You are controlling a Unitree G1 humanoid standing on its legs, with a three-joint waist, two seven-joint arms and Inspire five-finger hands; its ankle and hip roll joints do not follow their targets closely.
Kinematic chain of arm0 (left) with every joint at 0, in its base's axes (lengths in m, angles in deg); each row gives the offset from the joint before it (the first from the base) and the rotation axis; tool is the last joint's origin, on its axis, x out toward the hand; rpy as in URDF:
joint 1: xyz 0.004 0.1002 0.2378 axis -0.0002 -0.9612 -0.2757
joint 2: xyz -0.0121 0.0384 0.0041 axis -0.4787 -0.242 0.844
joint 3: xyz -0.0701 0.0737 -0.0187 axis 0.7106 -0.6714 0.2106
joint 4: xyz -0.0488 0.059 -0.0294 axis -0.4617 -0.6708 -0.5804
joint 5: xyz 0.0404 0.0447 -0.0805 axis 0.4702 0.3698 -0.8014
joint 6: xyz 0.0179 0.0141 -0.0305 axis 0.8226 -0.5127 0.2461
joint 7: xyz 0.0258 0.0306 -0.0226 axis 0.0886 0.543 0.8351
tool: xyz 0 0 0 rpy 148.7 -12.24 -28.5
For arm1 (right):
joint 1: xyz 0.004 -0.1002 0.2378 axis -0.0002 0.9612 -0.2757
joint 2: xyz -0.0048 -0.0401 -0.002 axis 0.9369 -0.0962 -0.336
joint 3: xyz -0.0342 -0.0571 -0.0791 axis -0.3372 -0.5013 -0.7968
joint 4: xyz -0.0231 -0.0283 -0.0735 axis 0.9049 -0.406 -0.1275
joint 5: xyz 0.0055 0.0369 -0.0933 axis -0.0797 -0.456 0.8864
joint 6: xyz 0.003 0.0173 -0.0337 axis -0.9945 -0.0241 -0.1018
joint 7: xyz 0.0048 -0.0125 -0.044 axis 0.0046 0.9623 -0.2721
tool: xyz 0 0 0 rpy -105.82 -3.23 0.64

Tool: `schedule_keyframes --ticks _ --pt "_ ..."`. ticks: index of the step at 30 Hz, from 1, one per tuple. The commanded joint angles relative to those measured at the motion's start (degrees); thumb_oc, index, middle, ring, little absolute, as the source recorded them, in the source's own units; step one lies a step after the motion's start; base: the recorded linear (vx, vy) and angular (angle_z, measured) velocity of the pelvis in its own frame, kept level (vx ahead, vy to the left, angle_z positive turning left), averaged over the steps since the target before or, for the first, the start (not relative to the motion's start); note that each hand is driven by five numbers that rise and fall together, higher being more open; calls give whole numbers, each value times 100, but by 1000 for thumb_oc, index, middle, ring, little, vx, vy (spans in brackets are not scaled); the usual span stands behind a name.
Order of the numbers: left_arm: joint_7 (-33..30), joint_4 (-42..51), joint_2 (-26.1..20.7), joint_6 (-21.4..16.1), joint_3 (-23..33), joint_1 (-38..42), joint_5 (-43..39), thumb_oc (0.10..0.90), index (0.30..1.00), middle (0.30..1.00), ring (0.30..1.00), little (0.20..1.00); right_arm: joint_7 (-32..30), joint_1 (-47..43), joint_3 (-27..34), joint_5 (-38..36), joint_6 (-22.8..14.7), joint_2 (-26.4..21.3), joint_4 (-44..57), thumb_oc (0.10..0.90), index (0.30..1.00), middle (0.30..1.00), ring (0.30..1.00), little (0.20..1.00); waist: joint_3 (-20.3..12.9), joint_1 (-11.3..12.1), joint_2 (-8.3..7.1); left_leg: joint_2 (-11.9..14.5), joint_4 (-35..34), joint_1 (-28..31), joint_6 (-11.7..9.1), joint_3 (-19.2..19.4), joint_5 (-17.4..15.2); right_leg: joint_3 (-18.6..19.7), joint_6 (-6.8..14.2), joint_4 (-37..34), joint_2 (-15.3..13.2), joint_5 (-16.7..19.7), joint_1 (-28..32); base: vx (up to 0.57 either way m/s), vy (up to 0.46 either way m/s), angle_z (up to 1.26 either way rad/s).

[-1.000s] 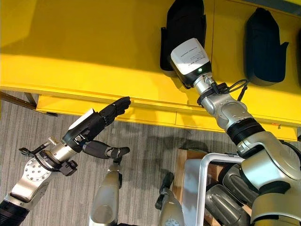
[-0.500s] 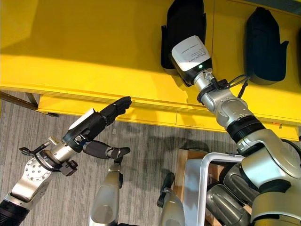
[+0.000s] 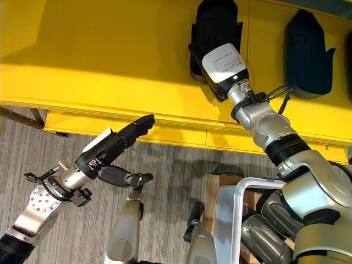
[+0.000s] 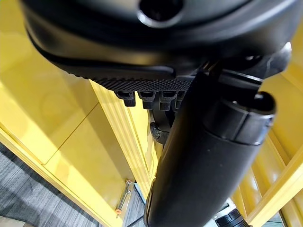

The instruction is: Move parts from the plastic box to the shelf.

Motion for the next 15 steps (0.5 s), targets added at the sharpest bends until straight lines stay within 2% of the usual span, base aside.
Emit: schedule_keyframes --ticks 1,10,13,15 --pt "159 600 123 -626 50 137 -425 900 1000 1000 1000 1000 -196 -825 -23 -191 21 -524 325 900 1000 1000 1000 1000 -196 -125 118 49 587 241 165 -67 -1030 42 -302 258 114 -126 -354 0 0 0" --pt "151 641 120 -594 28 117 -362 900 1000 1000 1000 1000 -218 -779 -88 -182 4 -519 446 900 1000 1000 1000 1000 -206 -121 110 46 600 274 177 -76 -1038 64 -306 248 127 -121 -308 0 0 0" --pt "132 655 120 -549 3 75 -343 900 1000 1000 1000 1000 -825 -671 140 -138 223 -526 559 900 1000 1000 1000 1000 -220 -145 132 40 577 308 183 -63 -1040 74 -306 206 125 -112 -266 0 0 0" --pt "141 648 120 -549 -5 73 -290 900 1000 1000 1000 1000 -910 -605 319 -234 111 -510 628 900 1000 1000 1000 1000 -223 -166 150 33 580 308 185 -56 -1050 90 -301 213 120 -110 -286 -2 35 -4"
